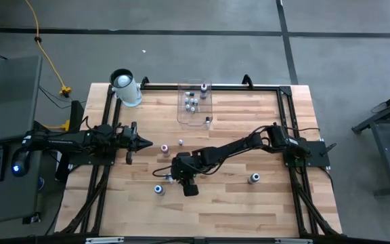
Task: Pick & Place food coloring
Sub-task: Put the small blue food coloring bottle into the container
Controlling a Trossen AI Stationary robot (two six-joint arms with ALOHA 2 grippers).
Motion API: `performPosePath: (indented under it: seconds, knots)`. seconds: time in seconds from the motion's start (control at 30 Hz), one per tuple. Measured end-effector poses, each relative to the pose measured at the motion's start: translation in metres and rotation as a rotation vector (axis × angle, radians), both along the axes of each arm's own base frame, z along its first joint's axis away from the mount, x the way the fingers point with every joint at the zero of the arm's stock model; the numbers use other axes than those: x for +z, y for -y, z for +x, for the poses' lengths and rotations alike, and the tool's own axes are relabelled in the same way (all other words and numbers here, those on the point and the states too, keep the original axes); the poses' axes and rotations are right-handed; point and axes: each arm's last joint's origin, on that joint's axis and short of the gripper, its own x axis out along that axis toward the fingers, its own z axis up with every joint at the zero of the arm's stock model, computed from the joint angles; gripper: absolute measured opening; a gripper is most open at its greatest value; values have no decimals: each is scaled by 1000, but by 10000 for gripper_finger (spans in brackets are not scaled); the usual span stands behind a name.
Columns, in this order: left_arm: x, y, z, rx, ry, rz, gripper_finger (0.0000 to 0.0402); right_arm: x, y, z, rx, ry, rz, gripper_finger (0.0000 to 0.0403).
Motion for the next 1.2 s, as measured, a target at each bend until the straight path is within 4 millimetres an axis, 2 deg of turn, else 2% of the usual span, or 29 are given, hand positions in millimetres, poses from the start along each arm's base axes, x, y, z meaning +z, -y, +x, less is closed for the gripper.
performPosePath:
  seconds: [0.33, 0.5, 0.63, 1.0, 1.2]
  knots:
    - [0, 0, 0, 0, 0, 0, 1, 2, 1, 2, 5, 12, 13, 51]
    - [0, 0, 0, 1, 0, 0, 1, 19, 5, 7, -14, 40, 18, 51]
    - [0, 0, 0, 0, 0, 0, 1, 47, 15, 8, -63, 38, -39, 49]
    - [0, 0, 0, -1, 0, 0, 1, 151, 52, 1, -167, 67, -152, 49]
    - [0, 0, 0, -1, -2, 0, 1, 183, 86, -7, -277, 63, -179, 49]
